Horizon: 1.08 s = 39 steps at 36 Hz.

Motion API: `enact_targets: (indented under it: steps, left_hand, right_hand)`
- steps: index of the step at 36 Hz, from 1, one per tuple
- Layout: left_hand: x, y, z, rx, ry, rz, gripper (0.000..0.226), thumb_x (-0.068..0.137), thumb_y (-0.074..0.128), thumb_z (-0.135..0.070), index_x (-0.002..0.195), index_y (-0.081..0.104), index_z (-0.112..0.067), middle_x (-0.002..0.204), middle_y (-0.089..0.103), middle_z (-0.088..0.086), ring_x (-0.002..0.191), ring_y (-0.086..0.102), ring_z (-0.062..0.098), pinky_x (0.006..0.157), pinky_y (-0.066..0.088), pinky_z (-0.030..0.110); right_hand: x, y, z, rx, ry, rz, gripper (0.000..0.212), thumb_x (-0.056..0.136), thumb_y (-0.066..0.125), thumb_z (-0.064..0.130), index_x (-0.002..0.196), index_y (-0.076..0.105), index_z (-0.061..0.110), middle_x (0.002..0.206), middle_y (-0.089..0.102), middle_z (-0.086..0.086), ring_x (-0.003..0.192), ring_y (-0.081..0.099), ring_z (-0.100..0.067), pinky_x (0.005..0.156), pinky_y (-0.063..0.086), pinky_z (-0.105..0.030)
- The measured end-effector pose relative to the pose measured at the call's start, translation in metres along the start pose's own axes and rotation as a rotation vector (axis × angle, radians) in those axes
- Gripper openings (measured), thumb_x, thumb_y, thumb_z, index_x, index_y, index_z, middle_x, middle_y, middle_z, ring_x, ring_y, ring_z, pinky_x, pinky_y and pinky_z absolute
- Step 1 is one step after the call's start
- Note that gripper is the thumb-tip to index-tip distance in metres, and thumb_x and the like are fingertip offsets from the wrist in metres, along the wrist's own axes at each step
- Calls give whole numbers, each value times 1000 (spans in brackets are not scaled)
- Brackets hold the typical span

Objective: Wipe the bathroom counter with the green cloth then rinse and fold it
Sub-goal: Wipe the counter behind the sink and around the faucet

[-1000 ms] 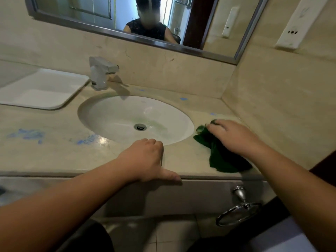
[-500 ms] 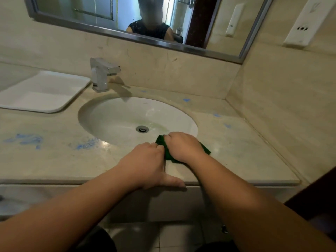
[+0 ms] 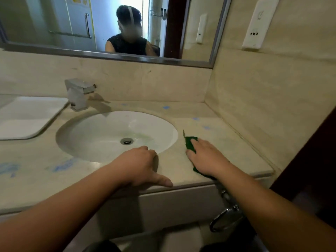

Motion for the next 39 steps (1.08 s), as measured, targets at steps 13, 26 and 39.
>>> enact_targets:
  steps: [13,26,39]
  left_hand:
    - [14,-2,1,50,2,40,113,46,59,-106,124,56,-25,115,59,-3,99,60,20,89,55,39]
    - [87,-10,-3,8,152,65,98,70,31,-106,118,56,-25,111,66,-4,100,63,21,89,55,42]
    - [137,12,-22,-79,172,81,67,93,32,-83,98,48,-18,85,58,2,79,53,24,77,47,39]
  right_hand:
    - [52,28,93,-52,-387,-3,25,106,43,28,111,64,16,111,65,-8,101,61,-33,84,52,-46]
    - [74,-111,-25,255,-94,-392,27,109,42,40,105,62,24,95,65,2,82,60,-14,64,39,-27]
    - [119,-14,-137,-105,180,-86,42,108,32,36,136,50,11,135,54,-13,131,50,-37,108,39,-44]
Point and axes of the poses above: each hand's wrist, its own x-axis towards the middle knuckle, its own y-axis out of the palm, z = x × y, the point moved 4 cm from there along x, towards the middle knuckle
